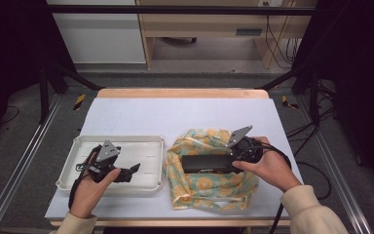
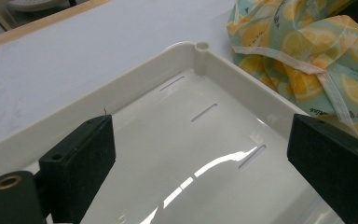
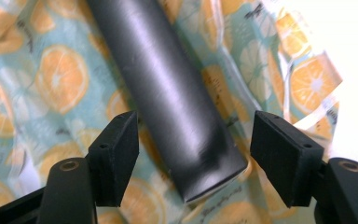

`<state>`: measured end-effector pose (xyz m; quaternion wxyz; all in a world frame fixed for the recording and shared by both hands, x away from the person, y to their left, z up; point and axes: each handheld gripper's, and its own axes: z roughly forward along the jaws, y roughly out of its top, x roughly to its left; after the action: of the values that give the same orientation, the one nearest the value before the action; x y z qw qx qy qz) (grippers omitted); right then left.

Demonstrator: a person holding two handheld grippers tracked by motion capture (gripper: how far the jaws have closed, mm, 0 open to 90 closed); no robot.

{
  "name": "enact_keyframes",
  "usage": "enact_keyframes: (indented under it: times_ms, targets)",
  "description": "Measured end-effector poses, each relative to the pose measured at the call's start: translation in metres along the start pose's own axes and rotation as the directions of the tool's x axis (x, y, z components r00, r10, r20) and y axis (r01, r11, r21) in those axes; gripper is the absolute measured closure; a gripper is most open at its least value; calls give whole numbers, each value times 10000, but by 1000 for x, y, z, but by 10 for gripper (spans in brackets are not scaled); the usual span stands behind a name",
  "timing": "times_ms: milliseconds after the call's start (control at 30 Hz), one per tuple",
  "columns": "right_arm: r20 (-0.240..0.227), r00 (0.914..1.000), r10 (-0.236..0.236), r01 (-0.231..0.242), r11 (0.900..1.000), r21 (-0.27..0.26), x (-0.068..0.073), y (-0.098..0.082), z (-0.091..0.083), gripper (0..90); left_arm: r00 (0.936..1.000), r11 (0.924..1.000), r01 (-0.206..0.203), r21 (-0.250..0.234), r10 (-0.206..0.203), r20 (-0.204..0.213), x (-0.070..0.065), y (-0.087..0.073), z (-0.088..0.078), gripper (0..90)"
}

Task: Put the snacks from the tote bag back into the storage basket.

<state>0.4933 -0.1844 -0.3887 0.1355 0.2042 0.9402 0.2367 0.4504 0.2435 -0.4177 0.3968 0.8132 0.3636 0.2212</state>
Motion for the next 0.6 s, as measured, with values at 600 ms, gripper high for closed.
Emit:
enact_keyframes:
  times_ms: [600]
  targets:
    - [-571,9955,-759,813,9918,984,2,4,24,271,9991,9998,-168,102,163,395,4,-1,0,90]
